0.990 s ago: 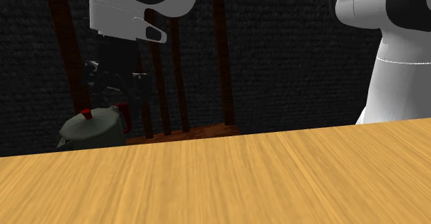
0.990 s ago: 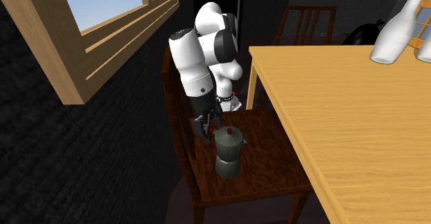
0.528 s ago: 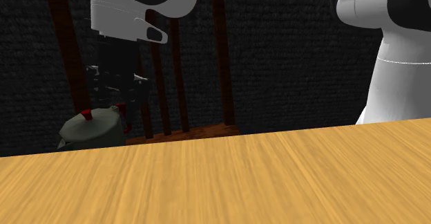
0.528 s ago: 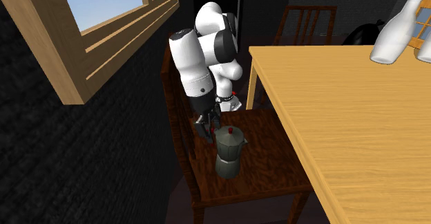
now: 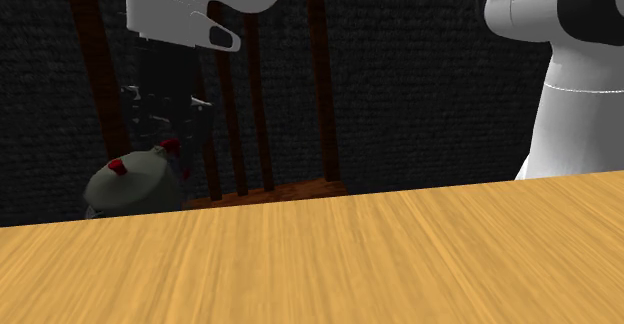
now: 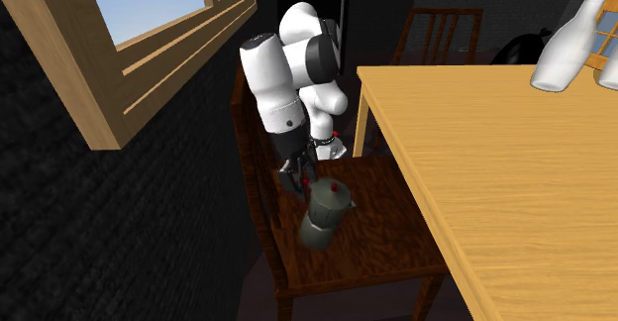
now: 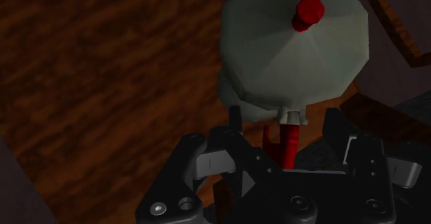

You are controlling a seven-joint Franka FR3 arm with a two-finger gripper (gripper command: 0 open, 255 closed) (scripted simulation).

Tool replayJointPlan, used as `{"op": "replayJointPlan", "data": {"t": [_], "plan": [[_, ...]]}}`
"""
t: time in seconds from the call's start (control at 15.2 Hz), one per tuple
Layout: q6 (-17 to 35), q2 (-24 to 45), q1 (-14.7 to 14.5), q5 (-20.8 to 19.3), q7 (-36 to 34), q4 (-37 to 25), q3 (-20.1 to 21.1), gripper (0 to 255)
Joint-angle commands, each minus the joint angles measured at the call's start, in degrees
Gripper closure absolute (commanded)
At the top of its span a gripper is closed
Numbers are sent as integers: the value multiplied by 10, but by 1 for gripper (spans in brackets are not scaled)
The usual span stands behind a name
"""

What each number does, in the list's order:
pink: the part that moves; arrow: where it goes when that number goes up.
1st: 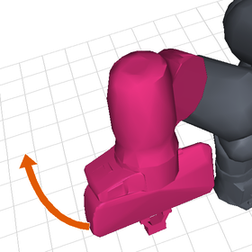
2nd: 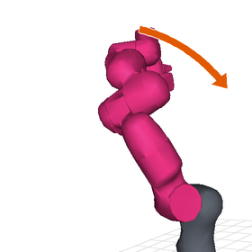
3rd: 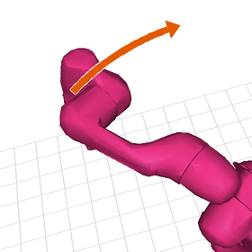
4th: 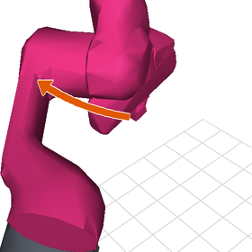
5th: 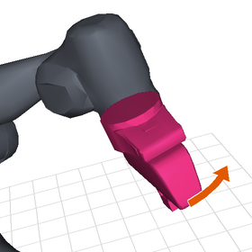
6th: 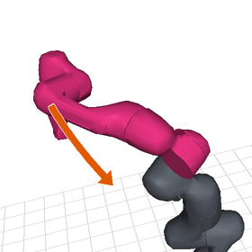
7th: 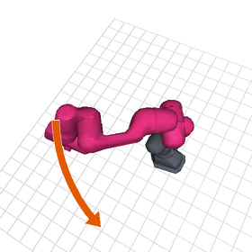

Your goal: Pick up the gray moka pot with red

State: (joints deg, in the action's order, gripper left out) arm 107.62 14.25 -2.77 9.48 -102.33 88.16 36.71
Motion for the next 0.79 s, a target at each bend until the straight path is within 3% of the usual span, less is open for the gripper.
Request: {"op": "replayJointPlan", "data": {"t": [0.0, 0.73], "plan": [[-16, 3, -1, -3, -6, -21, -1, 255], [-88, 19, -13, -17, -28, -110, 1, 255]]}}
